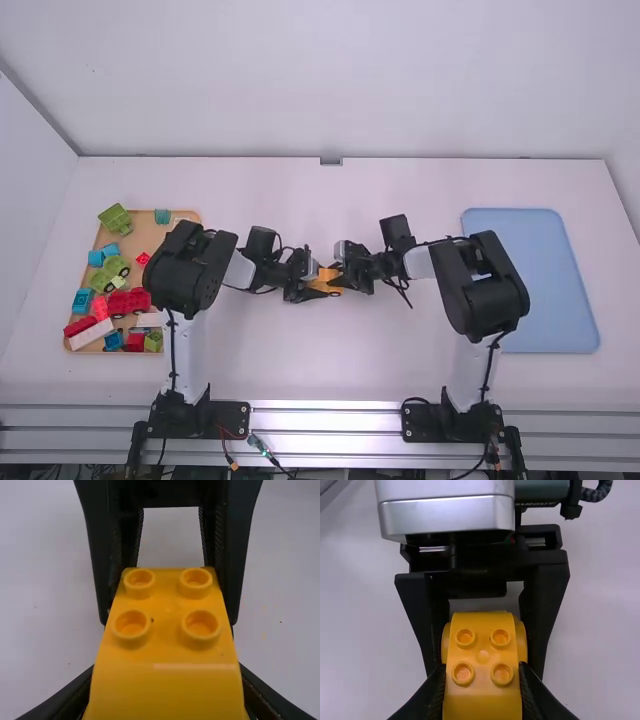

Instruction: Assemble lego blocks to make yellow taxi

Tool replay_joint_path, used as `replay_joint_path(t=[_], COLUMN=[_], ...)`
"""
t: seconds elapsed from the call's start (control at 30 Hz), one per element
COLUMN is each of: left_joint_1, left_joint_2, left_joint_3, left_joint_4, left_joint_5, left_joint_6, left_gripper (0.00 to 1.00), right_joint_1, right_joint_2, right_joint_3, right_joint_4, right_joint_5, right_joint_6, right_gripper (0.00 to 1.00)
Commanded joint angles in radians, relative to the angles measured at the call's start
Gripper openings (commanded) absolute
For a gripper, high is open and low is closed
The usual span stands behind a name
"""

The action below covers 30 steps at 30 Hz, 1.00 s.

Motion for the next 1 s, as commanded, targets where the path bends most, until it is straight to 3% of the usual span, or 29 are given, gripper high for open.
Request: replay_joint_path(t=[0.0, 0.43, 0.73, 0.97], left_joint_1=[0.001, 0.001, 0.001, 0.001], left_joint_2=[0.016, 0.016, 0.016, 0.016], left_joint_3=[-0.013, -0.013, -0.002, 0.031], left_joint_4=[0.002, 0.003, -0.009, -0.012], left_joint_5=[0.007, 0.008, 0.007, 0.011], left_joint_6=[0.004, 0.003, 0.003, -0.062], left_gripper=[0.49, 0.46, 0.43, 0.42], right_joint_1=[0.008, 0.099, 0.097, 0.096], right_joint_2=[0.036, 0.036, 0.036, 0.036], right_joint_3=[-0.002, -0.003, -0.023, -0.084], right_joint_4=[-0.015, -0.048, -0.084, 0.024], right_joint_5=[0.055, 0.356, 0.386, 0.418], right_joint_6=[0.023, 0.080, 0.023, 0.059], right_gripper=[0.00, 0.00, 0.00, 0.00])
